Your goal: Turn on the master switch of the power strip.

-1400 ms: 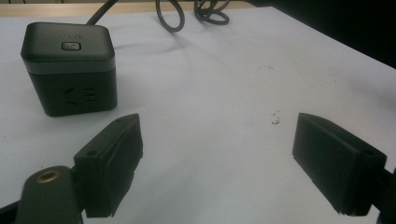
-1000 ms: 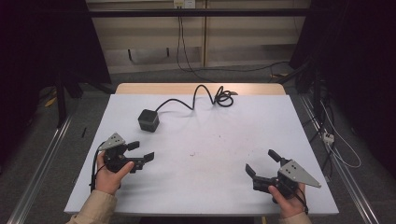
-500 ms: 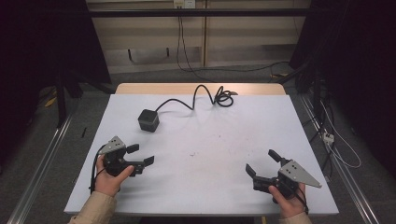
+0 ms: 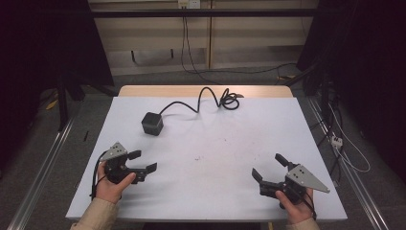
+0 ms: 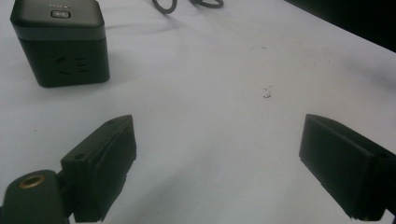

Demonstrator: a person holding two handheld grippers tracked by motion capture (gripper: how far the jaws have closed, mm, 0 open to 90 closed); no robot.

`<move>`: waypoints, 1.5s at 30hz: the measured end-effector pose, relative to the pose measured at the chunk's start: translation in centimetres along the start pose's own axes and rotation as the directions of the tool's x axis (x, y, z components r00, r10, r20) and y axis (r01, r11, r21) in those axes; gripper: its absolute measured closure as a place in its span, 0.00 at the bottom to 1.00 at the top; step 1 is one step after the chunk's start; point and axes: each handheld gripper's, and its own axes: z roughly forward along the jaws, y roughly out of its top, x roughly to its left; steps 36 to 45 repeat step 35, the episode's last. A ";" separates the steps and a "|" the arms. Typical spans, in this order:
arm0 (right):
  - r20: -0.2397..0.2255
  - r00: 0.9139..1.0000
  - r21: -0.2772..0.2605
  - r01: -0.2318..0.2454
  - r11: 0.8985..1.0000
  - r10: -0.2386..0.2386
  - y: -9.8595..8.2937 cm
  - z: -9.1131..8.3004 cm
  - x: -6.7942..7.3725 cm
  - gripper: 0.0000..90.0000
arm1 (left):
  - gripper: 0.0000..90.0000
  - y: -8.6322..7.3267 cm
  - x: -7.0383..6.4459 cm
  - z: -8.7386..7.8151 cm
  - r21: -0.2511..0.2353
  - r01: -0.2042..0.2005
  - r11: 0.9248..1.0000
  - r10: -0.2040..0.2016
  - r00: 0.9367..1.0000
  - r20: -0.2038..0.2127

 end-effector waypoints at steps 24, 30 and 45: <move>-0.004 1.000 0.008 0.002 1.000 -0.002 -0.1 0.0 0.0 0.03 | 0.11 -1.0 -0.2 -0.9 -0.021 0.006 1.000 -0.006 1.000 0.008; -0.004 1.000 0.009 0.007 1.000 -0.007 -0.1 0.0 0.0 0.03 | 0.11 -0.8 -0.2 -0.8 -0.022 0.003 1.000 -0.003 1.000 0.007; 0.001 1.000 0.013 0.006 1.000 -0.006 -0.2 0.0 -0.1 0.03 | 0.11 -0.8 -0.2 -0.8 -0.023 0.000 1.000 0.000 1.000 0.000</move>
